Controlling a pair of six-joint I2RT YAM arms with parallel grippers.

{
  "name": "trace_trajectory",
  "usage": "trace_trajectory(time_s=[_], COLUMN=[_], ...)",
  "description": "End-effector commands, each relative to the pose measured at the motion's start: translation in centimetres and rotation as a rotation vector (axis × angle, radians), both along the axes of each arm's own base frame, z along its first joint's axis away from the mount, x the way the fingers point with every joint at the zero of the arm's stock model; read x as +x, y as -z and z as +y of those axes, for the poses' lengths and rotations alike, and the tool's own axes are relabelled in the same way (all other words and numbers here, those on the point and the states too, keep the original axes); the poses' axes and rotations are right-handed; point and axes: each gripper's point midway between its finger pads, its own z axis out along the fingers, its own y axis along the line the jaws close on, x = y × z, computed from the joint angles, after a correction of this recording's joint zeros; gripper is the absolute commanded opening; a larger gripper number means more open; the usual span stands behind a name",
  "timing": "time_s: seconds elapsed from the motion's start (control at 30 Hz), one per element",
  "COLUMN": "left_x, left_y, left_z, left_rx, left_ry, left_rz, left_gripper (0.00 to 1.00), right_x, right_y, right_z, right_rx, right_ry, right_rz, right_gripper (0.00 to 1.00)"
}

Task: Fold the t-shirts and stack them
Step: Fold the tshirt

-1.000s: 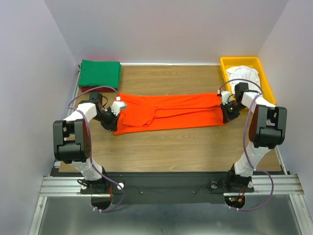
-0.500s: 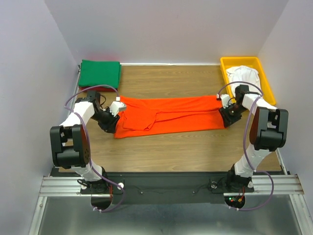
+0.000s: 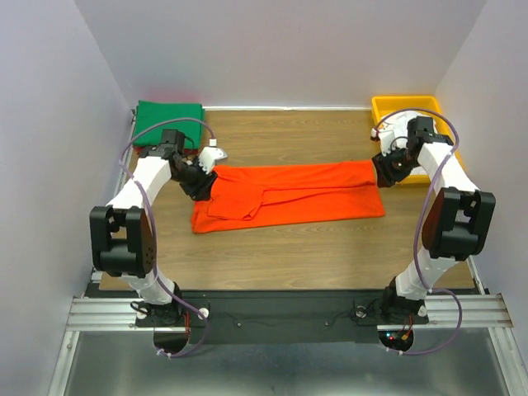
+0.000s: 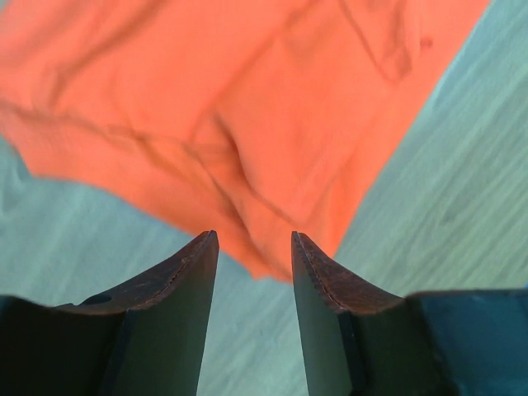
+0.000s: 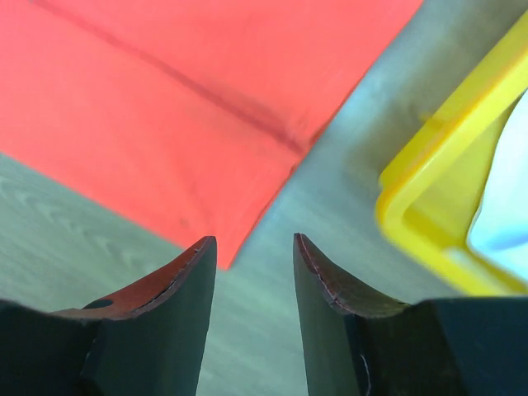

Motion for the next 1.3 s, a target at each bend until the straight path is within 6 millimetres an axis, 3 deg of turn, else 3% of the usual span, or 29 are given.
trace_trajectory(time_s=[0.0, 0.27, 0.5, 0.63, 0.9, 1.13, 1.27], left_x=[3.1, 4.9, 4.6, 4.3, 4.4, 4.0, 3.8], left_y=[-0.1, 2.6, 4.8, 5.5, 5.3, 3.6, 2.3], left_z=[-2.5, -4.8, -5.0, -5.1, -5.6, -6.1, -6.1], left_rx=[-0.035, -0.004, 0.023, 0.027, 0.021, 0.003, -0.002], left_ry=[0.002, 0.040, 0.059, 0.059, 0.067, 0.090, 0.093], left_rz=[-0.035, -0.003, 0.045, 0.064, 0.062, 0.051, 0.039], left_gripper=[0.52, 0.52, 0.51, 0.43, 0.30, 0.00, 0.00], right_x=[2.2, 4.4, 4.2, 4.1, 4.1, 3.8, 3.8], right_y=[0.2, 1.2, 2.7, 4.1, 5.7, 6.7, 6.7], right_z=[0.8, 1.0, 2.2, 2.3, 1.3, 0.6, 0.6], right_rx=[0.058, 0.047, 0.027, 0.015, -0.043, -0.076, -0.078], right_ry=[-0.045, -0.098, -0.164, -0.168, -0.146, -0.135, -0.130], right_rz=[-0.019, -0.039, -0.018, 0.004, 0.023, 0.045, 0.044], right_gripper=[0.48, 0.50, 0.52, 0.52, 0.51, 0.48, 0.47])
